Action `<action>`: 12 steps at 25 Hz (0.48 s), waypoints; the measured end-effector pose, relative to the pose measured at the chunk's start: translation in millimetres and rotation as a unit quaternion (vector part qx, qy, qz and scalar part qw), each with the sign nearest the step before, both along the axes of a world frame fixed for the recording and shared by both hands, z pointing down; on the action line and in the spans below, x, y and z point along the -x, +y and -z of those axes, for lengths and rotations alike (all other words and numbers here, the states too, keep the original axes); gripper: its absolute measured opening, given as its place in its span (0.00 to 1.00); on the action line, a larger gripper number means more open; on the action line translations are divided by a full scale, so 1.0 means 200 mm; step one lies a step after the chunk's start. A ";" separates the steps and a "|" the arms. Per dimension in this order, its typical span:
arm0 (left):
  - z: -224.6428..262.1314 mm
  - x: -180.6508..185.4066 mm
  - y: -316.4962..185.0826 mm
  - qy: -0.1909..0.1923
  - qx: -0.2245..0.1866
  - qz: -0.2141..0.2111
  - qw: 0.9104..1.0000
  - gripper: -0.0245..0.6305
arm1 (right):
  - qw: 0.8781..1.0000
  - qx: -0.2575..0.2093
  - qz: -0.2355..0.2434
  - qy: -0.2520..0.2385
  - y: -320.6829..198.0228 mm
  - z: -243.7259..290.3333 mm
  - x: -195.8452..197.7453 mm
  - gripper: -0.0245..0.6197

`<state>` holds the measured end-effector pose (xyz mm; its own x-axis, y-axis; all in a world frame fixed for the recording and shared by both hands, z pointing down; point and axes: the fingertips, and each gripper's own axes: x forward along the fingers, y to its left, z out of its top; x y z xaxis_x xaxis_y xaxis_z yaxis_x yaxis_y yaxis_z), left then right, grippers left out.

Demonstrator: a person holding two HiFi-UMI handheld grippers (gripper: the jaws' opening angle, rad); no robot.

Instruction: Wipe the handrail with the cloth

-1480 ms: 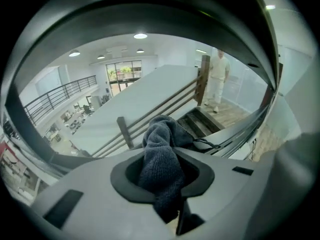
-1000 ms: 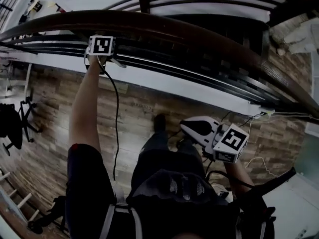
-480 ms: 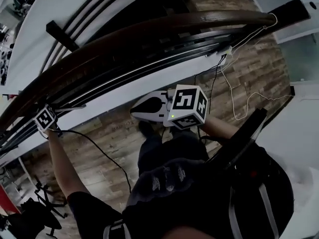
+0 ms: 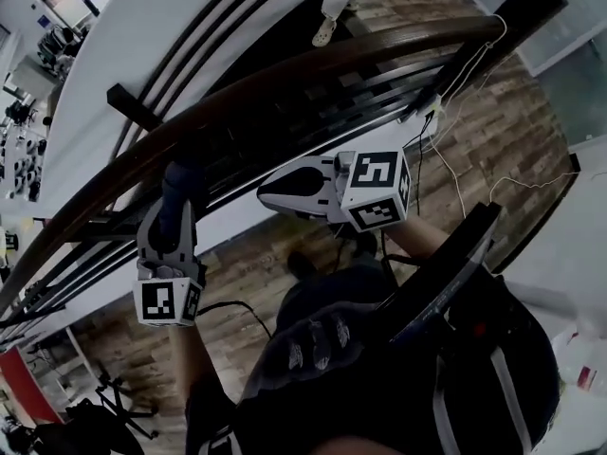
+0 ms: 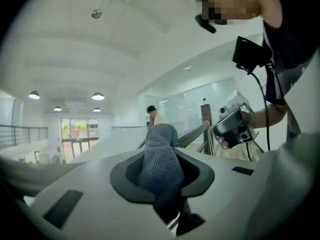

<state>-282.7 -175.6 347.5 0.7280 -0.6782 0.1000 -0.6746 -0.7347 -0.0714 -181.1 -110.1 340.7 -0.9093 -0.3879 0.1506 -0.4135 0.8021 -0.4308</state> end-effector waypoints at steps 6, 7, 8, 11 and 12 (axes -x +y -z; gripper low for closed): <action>0.24 -0.37 0.34 0.043 -0.025 -0.068 0.996 0.18 | 0.999 -0.051 -0.009 -0.011 0.20 0.09 -0.09 0.04; 0.24 -0.40 0.39 0.043 -0.021 -0.068 0.997 0.18 | 0.998 -0.056 -0.009 -0.016 0.24 0.10 -0.11 0.04; 0.23 -0.43 0.44 0.043 -0.018 -0.069 0.997 0.18 | 0.998 -0.059 -0.009 -0.023 0.28 0.11 -0.15 0.04; 0.25 -0.55 0.58 0.054 -0.008 -0.082 0.995 0.18 | 0.997 -0.072 -0.006 -0.042 0.40 0.17 -0.27 0.04; 0.27 -0.60 0.63 0.063 -0.003 -0.088 0.994 0.18 | 0.996 -0.079 -0.005 -0.046 0.44 0.19 -0.32 0.04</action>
